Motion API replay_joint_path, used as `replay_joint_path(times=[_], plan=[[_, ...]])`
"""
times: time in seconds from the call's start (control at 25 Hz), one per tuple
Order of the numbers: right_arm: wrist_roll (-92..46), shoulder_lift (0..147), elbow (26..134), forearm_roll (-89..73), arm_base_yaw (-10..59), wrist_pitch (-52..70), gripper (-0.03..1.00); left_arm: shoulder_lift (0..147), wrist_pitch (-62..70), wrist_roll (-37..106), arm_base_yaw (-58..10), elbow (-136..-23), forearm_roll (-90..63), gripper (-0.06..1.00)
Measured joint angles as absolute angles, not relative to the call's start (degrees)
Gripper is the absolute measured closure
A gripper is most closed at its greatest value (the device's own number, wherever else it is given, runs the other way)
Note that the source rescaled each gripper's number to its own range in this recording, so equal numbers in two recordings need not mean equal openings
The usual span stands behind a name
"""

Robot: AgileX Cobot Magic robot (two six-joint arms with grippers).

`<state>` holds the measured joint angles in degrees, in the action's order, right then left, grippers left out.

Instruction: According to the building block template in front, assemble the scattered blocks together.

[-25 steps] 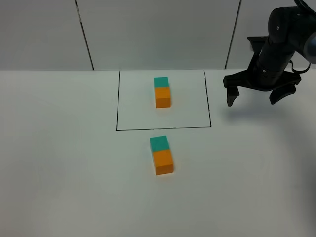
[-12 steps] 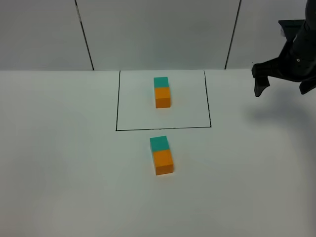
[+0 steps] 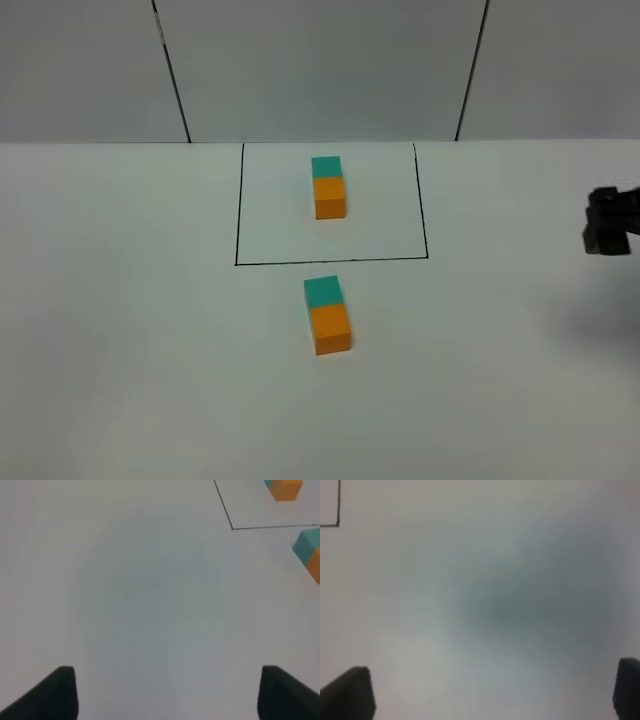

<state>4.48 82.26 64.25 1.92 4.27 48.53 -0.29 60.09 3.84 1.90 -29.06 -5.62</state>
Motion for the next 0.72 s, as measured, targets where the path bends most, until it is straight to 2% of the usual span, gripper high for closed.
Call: replay_joint_path(times=[0.2, 0.72], plan=[[9.5, 66.9, 52.6, 8.2, 4.3, 48.0, 0.02, -0.3, 60.1, 3.8, 1.9, -29.1, -5.6, 0.29], [12.8, 34.8, 35.1, 10.7, 4.3, 54.1, 0.03, -0.3, 60.1, 3.8, 1.9, -29.1, -5.6, 0.29]])
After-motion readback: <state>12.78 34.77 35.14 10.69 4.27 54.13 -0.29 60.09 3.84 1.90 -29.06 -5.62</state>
